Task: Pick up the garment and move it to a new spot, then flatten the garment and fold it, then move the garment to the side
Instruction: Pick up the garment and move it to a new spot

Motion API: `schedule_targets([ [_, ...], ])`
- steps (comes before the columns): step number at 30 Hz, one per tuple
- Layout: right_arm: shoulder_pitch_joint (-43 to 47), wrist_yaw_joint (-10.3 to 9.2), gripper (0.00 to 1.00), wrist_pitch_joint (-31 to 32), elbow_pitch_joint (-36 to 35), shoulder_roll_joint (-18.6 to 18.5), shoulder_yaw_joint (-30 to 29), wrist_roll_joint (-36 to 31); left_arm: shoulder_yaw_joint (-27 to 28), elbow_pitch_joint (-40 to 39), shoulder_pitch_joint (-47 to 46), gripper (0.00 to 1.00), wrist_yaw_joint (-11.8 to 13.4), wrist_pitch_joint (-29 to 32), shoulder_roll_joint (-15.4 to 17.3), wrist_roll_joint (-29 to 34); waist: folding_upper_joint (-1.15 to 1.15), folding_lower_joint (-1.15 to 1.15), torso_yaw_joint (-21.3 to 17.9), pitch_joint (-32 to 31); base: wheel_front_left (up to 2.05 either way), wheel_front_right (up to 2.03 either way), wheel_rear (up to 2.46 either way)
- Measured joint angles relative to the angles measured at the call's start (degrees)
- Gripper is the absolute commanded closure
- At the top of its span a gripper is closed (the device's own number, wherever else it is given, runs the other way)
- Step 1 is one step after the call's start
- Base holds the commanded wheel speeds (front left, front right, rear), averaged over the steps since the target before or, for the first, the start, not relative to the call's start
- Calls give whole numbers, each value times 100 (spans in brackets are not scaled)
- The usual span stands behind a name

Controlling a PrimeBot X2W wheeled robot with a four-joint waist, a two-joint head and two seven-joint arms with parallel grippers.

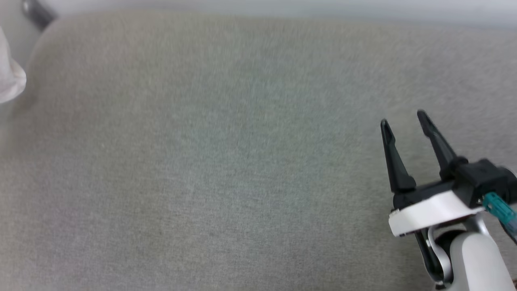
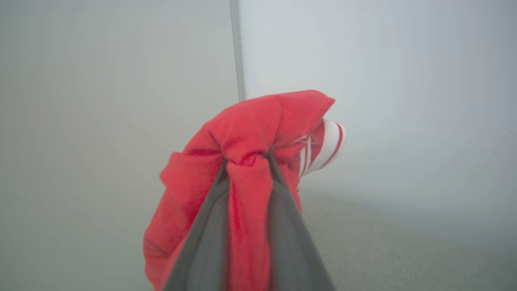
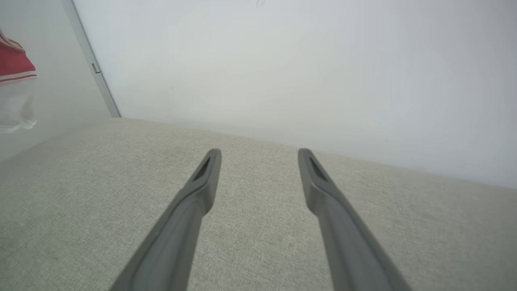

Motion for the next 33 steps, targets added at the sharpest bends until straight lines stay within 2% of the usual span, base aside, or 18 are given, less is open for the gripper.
schedule_targets([
  [5, 364, -1, 0, -22, 90, -1, -159, 152, -256, -183, 75, 100, -23, -327, -270, 54, 0, -1, -154, -607, 0, 0, 0],
  [10, 647, 0, 0, 41, 79, 1, -248, 223, -572, -471, 414, 100, -24, -414, -835, 25, 0, -1, -469, -1052, 0, 0, 0],
  [17, 861, -1, 0, 152, -10, -3, -303, 232, -1311, -1109, 1018, 100, -26, -305, -2086, 20, 0, -1, -1043, -1390, 0, 0, 0],
  [21, 892, -1, 0, 214, -74, -3, -327, 253, -1982, -1539, 1398, 100, -31, -66, -2837, 85, 0, -1, -1327, -1447, 0, 0, 0],
  [23, 910, -1, 0, 230, -98, -4, -343, 280, -2341, -1760, 1597, 100, -34, 52, -3084, 71, 0, -1, -1421, -1413, 0, 0, 0],
  [27, 911, 1, 0, 237, -125, 1, -379, 302, -3166, -2109, 2061, 100, -40, 297, -3251, -191, 0, 0, -1492, -1232, 0, 0, 0],
  [32, 932, 0, 0, 214, -113, -3, -458, 355, -4100, -2321, 2823, 100, -41, 497, -3283, -493, 0, 0, -1393, -1102, 0, 0, 0],
  [33, 931, 0, 0, 212, -107, 0, -455, 364, -4208, -2320, 2970, 76, -41, 522, -3254, -537, 0, 0, -1362, -1089, 0, 0, 0],
])
